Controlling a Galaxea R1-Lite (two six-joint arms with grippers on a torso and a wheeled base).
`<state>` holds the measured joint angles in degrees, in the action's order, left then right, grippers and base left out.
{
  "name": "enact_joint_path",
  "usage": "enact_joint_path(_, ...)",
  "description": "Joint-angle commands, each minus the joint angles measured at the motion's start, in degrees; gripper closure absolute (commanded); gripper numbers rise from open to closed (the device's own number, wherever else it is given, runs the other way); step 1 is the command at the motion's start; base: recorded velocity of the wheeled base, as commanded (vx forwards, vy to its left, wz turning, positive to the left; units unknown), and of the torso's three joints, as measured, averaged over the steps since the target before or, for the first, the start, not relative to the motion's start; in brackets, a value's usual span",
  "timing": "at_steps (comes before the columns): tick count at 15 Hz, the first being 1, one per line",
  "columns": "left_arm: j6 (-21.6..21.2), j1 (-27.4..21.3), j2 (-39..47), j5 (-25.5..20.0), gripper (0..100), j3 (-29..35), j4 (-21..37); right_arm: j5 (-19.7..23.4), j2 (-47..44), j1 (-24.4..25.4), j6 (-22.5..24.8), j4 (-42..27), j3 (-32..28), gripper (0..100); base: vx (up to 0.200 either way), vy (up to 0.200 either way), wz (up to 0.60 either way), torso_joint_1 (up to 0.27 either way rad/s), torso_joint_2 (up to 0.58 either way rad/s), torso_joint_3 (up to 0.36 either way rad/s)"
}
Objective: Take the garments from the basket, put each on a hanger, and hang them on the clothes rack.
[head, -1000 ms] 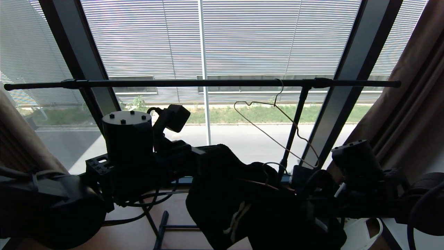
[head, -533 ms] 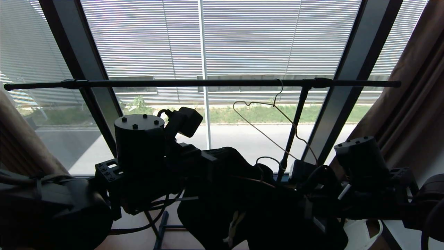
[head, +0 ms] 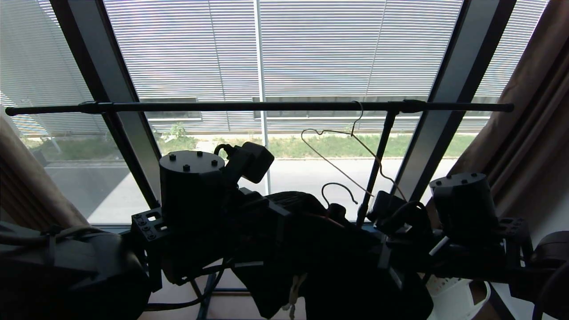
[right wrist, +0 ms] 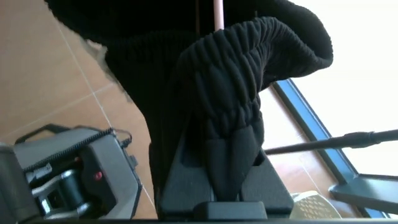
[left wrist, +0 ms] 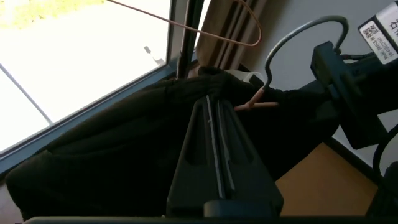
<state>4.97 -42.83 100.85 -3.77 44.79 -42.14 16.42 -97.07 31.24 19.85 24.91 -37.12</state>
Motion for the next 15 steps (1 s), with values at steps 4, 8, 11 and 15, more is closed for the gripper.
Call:
enact_joint_path(4, -0.84, 0.02, -0.13, 1.39, 100, -0.40, -0.04, 0.28, -3.56, 0.04, -5.96, 12.45, 2.93, 100, 0.000, 0.000, 0.00, 0.000, 0.00, 0.000)
enact_joint_path(8, -2.60, 0.29, -0.22, 1.75, 100, -2.51, -0.13, 3.44, -3.82, -0.39, -7.28, 19.30, 5.22, 100, 0.000, 0.000, 0.00, 0.000, 0.00, 0.000)
enact_joint_path(11, -4.01, 0.37, -0.48, 1.75, 100, -3.92, -0.22, 4.59, -3.56, -1.19, -7.28, 22.03, 6.01, 100, 0.000, 0.000, 0.00, 0.000, 0.00, 0.000)
enact_joint_path(15, -6.20, 0.29, -0.48, 1.66, 100, -4.89, -0.40, 4.76, -3.30, -1.10, -9.39, 25.98, 7.59, 100, 0.000, 0.000, 0.00, 0.000, 0.00, 0.000)
